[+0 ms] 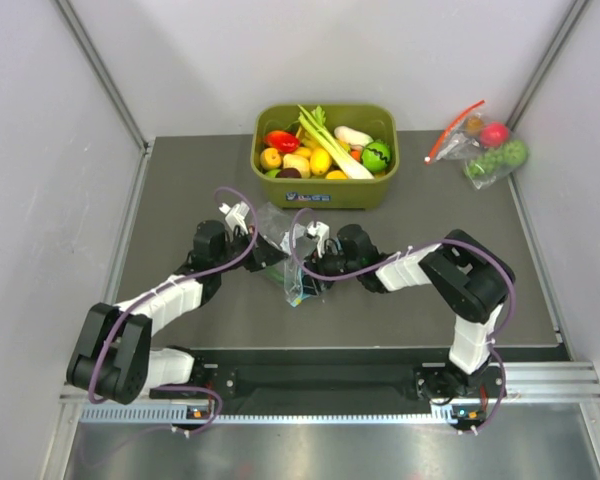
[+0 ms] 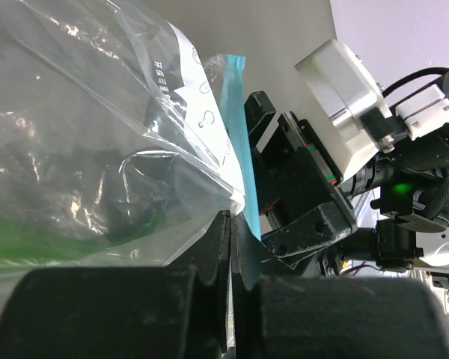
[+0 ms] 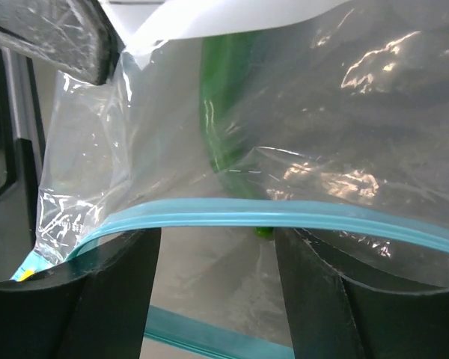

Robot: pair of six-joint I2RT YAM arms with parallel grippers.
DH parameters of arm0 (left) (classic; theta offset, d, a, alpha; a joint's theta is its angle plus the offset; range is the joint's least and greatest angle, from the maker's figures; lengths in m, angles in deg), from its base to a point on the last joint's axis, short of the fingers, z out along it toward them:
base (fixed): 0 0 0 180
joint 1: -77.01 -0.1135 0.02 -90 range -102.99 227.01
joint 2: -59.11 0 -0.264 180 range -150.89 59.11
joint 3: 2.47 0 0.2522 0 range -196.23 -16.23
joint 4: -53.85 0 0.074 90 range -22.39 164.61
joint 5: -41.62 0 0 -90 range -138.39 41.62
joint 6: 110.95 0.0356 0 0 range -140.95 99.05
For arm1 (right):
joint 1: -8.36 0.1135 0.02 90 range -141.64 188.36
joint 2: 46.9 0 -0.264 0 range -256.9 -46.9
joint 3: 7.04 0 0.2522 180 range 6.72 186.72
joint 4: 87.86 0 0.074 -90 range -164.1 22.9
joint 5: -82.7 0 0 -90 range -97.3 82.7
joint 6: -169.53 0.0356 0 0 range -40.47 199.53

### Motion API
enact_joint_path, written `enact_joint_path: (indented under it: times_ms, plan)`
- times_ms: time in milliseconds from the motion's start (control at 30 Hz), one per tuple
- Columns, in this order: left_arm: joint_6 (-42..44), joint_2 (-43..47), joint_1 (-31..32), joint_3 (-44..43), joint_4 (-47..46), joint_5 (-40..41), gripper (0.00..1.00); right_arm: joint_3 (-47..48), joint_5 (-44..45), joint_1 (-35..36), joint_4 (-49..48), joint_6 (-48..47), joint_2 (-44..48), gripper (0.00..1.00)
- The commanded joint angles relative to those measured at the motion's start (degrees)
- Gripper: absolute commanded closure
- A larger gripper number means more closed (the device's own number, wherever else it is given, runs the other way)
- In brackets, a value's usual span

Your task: Open the zip-top bag and remove the fake food

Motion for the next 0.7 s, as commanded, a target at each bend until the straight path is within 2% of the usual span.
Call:
enact_joint_path:
  times_ms: [0,433,533,667]
  plan:
    - [0.38,0.11,0.23,0.85,-4.54,-1.54,1.00,3.23,0.22,1.97,-1.98,-2.95,-0.74,0.37]
    - [-0.94,-0.86,0.32,2.52,-7.45,-3.30,1.00,7.27,9.01,6.98,3.55,-8.84,-4.79,0.38]
    - [-0.85,-0.68,0.32,2.43,-7.18,-3.12,1.00,7.54,10.50,7.33,5.48,-9.81,-5.49,0.42]
    - [-0.41,-0.59,0.32,2.35,-6.83,-2.95,1.00,7.63,15.16,8.82,8.91,-12.09,-5.23,0.56]
